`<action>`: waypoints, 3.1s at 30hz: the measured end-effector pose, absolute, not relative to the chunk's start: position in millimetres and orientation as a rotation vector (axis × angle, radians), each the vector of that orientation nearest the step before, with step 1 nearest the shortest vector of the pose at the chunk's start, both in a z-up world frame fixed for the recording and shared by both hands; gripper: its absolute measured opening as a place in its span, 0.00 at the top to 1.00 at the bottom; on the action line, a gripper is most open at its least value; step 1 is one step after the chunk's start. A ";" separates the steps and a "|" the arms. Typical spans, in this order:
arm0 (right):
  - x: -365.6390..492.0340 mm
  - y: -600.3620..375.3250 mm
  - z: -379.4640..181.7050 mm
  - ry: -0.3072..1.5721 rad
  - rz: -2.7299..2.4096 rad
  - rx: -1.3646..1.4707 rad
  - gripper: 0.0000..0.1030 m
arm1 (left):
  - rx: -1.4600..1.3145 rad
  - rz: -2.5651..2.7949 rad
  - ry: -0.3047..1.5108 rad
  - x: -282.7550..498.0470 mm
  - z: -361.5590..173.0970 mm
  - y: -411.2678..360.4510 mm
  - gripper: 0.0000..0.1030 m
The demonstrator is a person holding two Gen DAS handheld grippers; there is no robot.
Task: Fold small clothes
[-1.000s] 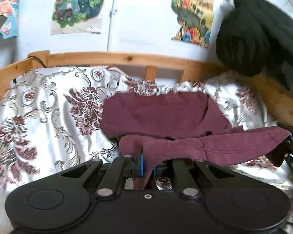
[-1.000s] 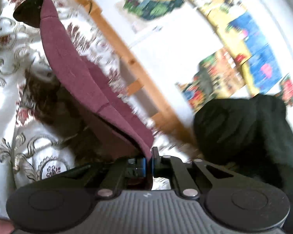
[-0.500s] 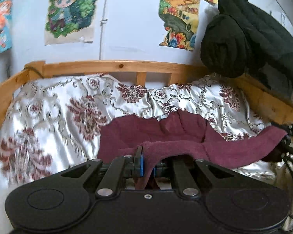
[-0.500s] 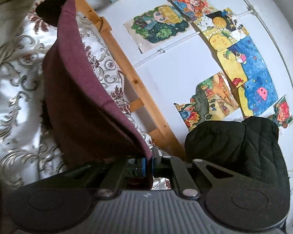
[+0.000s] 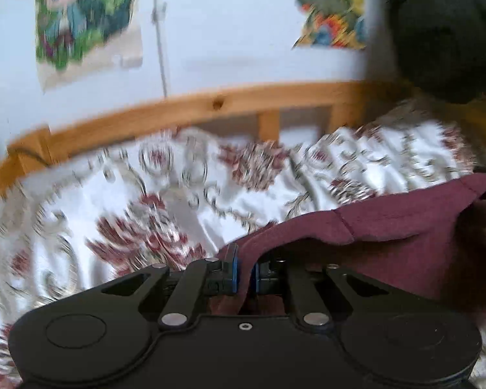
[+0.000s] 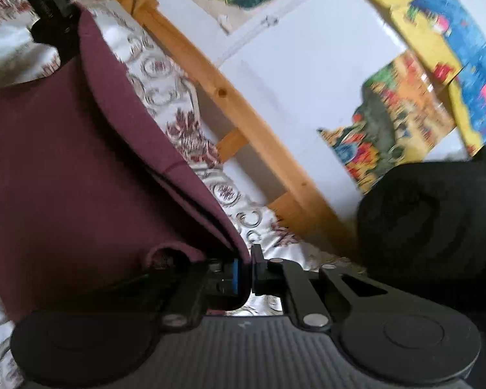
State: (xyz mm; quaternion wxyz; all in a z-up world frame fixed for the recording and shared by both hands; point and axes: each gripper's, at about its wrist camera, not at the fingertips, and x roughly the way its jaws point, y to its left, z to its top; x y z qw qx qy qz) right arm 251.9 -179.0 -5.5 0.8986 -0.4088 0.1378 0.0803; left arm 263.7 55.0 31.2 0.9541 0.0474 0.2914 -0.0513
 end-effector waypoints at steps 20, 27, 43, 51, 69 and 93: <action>325.7 -191.2 -40.3 0.414 0.275 -0.556 0.01 | -0.329 -0.057 0.820 338.0 -38.5 111.0 0.16; 319.5 -192.6 -32.6 0.470 0.385 -0.473 0.01 | -0.445 0.042 0.768 320.2 -23.6 136.2 0.02; 317.7 -206.6 -66.7 0.477 0.354 -0.340 0.18 | -0.286 0.111 0.935 298.4 -45.4 127.2 0.01; 326.3 -234.1 -57.9 0.496 0.248 -0.192 0.99 | -0.265 0.108 0.931 292.8 -43.2 123.7 0.01; 327.0 -192.7 -77.3 0.577 0.305 -0.367 0.91 | -0.240 0.121 0.948 289.1 -37.4 118.4 0.01; 335.5 -297.4 -52.9 0.586 0.038 0.079 0.25 | -0.237 0.153 0.959 271.4 -29.7 116.7 0.01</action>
